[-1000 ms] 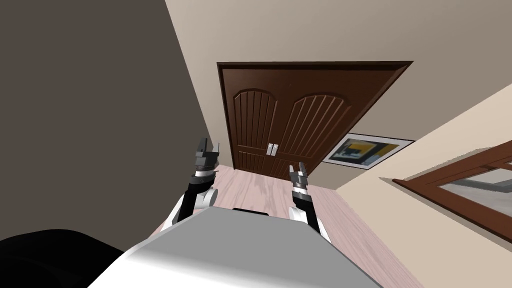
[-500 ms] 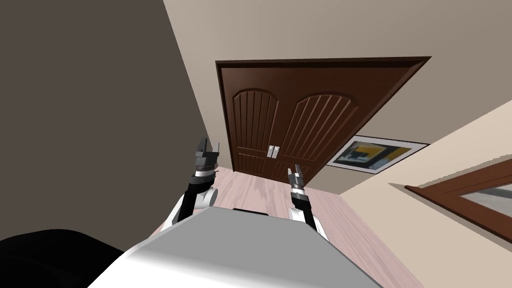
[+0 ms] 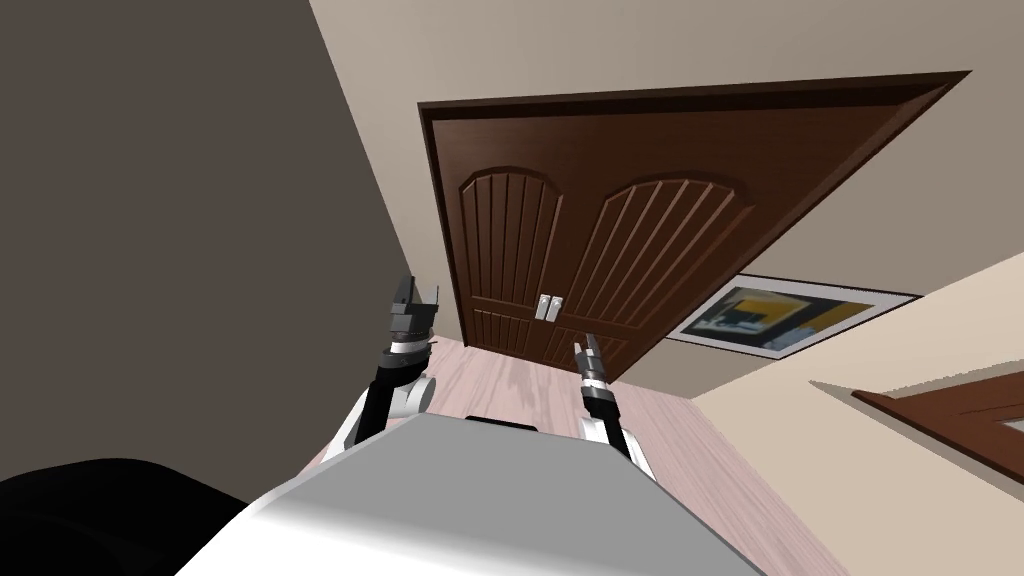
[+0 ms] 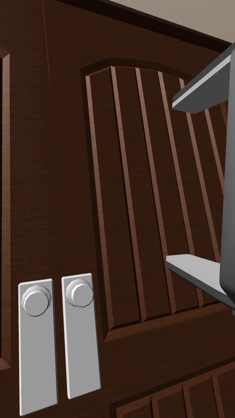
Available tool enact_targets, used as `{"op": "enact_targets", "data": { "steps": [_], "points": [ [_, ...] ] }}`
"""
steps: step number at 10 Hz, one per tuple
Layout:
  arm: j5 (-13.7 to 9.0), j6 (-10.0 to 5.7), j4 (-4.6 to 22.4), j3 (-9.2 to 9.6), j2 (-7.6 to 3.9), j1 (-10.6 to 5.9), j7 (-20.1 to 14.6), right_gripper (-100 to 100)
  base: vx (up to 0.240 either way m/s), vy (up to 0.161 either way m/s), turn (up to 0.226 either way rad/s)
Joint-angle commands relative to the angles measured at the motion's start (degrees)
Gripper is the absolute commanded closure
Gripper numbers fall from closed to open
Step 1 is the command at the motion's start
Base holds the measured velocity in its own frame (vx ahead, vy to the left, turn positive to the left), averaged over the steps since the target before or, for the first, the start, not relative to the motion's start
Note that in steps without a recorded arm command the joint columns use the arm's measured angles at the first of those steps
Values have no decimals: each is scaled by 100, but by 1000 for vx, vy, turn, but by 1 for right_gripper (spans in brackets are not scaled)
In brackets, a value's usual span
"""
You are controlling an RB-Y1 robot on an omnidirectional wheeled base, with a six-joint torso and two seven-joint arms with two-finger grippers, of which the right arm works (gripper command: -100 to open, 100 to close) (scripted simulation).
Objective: Pull the door open
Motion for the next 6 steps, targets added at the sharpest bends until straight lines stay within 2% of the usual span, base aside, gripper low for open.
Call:
{"op": "enact_targets", "data": {
  "steps": [1, 2, 6],
  "points": [
    [67, 48, 169, -51, -23, -61, -60, -100, 114, -9, 16],
    [146, 95, 333, -95, -40, -106, -118, -100, 139, 3, 27],
    [329, 204, 714, -199, -70, -211, -252, -100, 129, -5, 18]
  ]
}}
